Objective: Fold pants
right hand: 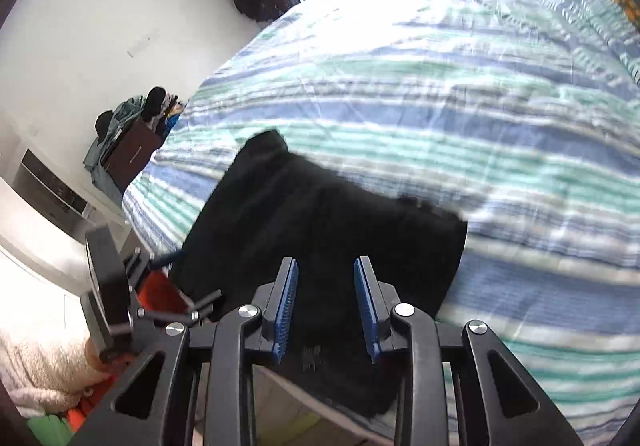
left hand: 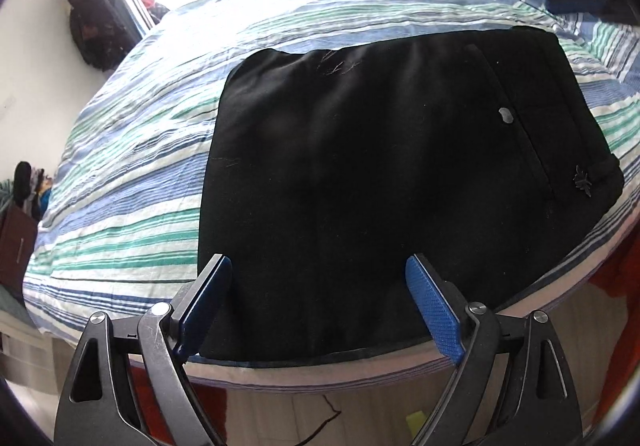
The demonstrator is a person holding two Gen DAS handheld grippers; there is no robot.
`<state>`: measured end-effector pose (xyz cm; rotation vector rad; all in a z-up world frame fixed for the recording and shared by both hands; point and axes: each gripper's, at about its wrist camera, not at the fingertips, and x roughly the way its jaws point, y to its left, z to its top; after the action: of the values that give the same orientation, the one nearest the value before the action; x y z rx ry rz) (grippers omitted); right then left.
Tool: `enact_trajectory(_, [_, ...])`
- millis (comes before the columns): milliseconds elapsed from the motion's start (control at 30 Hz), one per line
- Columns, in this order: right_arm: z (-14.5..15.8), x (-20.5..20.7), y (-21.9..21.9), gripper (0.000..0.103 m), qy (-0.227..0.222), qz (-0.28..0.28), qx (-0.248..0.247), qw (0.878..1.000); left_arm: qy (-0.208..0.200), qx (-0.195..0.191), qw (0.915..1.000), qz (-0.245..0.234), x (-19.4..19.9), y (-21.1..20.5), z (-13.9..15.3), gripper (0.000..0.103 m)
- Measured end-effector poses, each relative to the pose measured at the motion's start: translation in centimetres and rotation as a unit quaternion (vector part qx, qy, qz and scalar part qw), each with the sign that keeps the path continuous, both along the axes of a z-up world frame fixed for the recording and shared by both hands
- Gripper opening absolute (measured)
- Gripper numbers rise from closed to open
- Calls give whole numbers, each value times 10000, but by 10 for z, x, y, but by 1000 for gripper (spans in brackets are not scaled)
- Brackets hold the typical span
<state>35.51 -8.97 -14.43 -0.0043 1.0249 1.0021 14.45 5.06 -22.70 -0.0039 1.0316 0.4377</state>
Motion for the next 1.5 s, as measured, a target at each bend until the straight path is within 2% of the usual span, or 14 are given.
enact_trajectory(67, [-12,19,13,34,70,-214,-102,9997,-3,-11,10000,7,-1,0,0,90])
enact_trajectory(167, [-64,37,27,34,558,-511,-936,9927,-43,-113,9999,25,-4,1,-1,90])
enact_trajectory(200, [-69,38,26,34,543,-558,-900,9929,-39,-99,9999,24,-4,0,0,90])
enact_trajectory(333, [-50,19,23,34,33,-641,-834,9945,-35,-134,9999,24,-4,1,-1,91])
enact_trajectory(467, [-19,-20,17,34,-413,-167,-679,9967,-21,-247,9997,58,-2,5,-1,91])
enact_trajectory(567, [-12,-57,8,34,-600,195,-599,9962,-18,-233,9997,79,1,7,-2,92])
enact_trajectory(733, [-34,-108,-7,34,-738,344,-765,9937,-9,-282,9995,122,1,8,-2,92])
enact_trajectory(800, [-62,-109,-6,34,-401,373,-1066,9928,8,-317,9994,148,1,8,-3,94])
enact_trajectory(867, [-78,-107,-9,35,-242,260,-959,9948,54,-314,9994,158,2,8,-4,94])
enact_trajectory(933, [-81,-104,-9,35,-245,193,-814,9962,49,-288,9995,157,3,7,-3,94])
enact_trajectory(1233, [-87,-108,-10,35,-448,231,-728,9961,69,-266,9994,195,6,6,-5,96])
enact_trajectory(1500, [-91,-112,-7,35,-573,304,-819,9945,99,-238,9995,208,5,4,-6,97])
